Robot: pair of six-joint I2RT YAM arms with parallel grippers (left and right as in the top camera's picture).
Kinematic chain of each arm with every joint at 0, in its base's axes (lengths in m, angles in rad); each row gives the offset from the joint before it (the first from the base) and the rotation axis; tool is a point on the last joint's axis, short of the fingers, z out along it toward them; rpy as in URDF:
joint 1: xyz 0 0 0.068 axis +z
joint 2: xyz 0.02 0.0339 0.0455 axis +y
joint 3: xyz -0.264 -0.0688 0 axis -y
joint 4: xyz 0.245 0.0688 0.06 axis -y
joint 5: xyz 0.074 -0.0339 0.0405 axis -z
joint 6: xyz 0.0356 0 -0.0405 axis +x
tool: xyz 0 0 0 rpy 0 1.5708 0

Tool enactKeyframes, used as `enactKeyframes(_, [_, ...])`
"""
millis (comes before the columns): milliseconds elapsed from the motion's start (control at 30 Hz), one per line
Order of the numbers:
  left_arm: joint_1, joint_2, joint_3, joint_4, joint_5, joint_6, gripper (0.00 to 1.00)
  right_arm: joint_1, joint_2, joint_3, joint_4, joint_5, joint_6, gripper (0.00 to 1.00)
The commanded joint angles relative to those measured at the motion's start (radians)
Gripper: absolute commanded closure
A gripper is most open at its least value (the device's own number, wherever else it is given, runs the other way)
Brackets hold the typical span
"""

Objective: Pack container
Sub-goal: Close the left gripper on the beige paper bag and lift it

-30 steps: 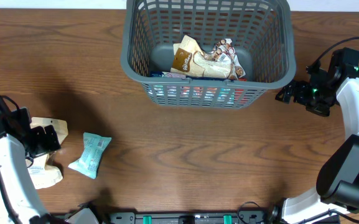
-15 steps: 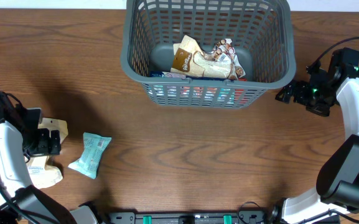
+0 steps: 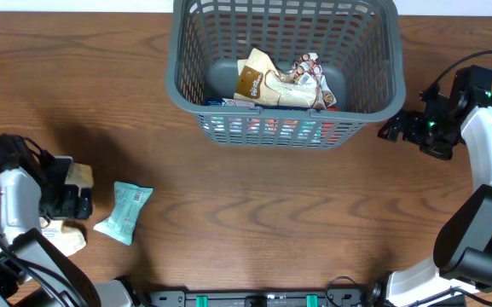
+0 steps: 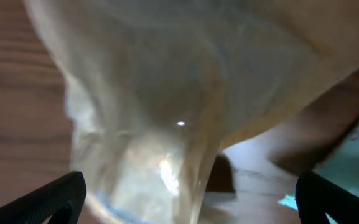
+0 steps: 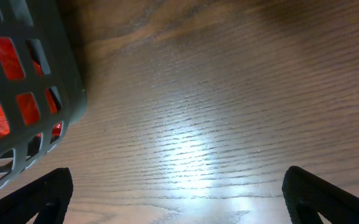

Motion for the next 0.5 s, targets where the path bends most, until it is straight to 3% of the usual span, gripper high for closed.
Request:
enactKeyframes(0, [0.014, 0.006, -0.066, 0.055, 0.007, -0.001, 0.01, 0.013, -0.016, -0.005, -0.001, 0.005, -0.019, 0.01])
enactKeyframes(167, [0.015, 0.006, -0.121, 0.133, 0.007, -0.023, 0.04, 0.013, -0.016, -0.005, -0.002, 0.005, -0.019, 0.01])
enactKeyframes(333, [0.015, 0.006, -0.148, 0.173, 0.007, -0.030, 0.36, 0.013, -0.016, -0.005, -0.003, 0.005, -0.020, 0.01])
enactKeyframes(433, [0.015, 0.006, -0.148, 0.183, 0.007, -0.030, 0.63, 0.013, -0.016, -0.005, -0.006, 0.005, -0.020, 0.01])
enactKeyframes(467, [0.015, 0.006, -0.148, 0.187, 0.007, -0.030, 0.65, 0.013, -0.016, -0.005, -0.006, 0.005, -0.019, 0.01])
